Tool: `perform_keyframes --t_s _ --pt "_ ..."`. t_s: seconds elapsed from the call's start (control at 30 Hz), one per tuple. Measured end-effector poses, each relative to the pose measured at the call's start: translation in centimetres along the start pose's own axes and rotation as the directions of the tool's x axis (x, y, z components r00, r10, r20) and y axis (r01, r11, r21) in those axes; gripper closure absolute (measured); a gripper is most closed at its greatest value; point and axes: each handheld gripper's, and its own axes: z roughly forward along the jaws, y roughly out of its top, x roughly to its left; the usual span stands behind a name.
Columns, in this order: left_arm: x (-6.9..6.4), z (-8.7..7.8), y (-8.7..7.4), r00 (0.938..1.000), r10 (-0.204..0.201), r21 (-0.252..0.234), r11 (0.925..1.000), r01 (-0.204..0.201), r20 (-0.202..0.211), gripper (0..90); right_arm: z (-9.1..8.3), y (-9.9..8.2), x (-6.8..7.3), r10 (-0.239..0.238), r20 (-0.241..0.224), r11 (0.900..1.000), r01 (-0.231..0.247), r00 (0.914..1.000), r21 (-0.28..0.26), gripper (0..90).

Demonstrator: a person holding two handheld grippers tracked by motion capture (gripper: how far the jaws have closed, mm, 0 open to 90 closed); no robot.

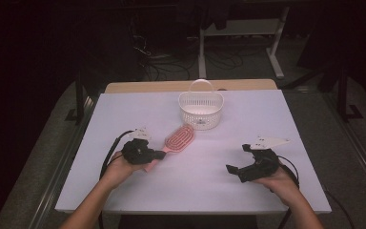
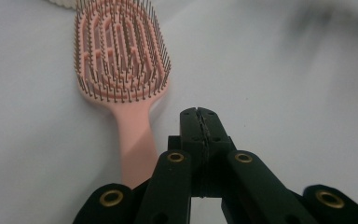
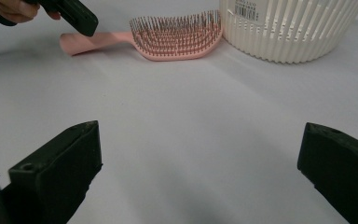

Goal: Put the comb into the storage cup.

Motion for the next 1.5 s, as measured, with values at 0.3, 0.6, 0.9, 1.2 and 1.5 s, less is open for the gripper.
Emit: perform_keyframes --t_s 0.3,0.6,0.9,1.2,1.5 --pt "-0.5 1.4 -0.6 0.9998 0.009 0.082 0.9966 -0.007 -0.018 90.0 -0.1 -0.1 0.1 0.004 -0.001 1.0000 -0.004 1.0000 -0.003 0.0" --pt "-0.3 1.3 -0.8 0.9980 0.010 0.114 0.9935 -0.003 -0.062 90.0 -0.1 -0.2 0.1 0.008 0.001 1.0000 -0.008 1.0000 -0.006 0.0" --pt "0.3 0.7 -1.1 0.9950 0.003 0.117 0.9931 0.008 -0.100 90.0 -0.1 -0.3 0.1 0.010 0.007 0.9999 -0.010 0.9999 -0.003 0.0" --pt "2.0 -0.6 -1.6 0.9886 -0.042 0.093 0.9941 0.055 -0.145 90.0 0.1 -0.4 0.2 0.005 0.002 1.0000 -0.005 1.0000 0.001 0.0" --pt "3.0 -1.2 -2.0 0.9841 -0.060 0.084 0.9936 0.075 -0.167 90.0 0.2 -0.5 0.2 0.001 0.001 1.0000 -0.001 1.0000 0.010 0.0"
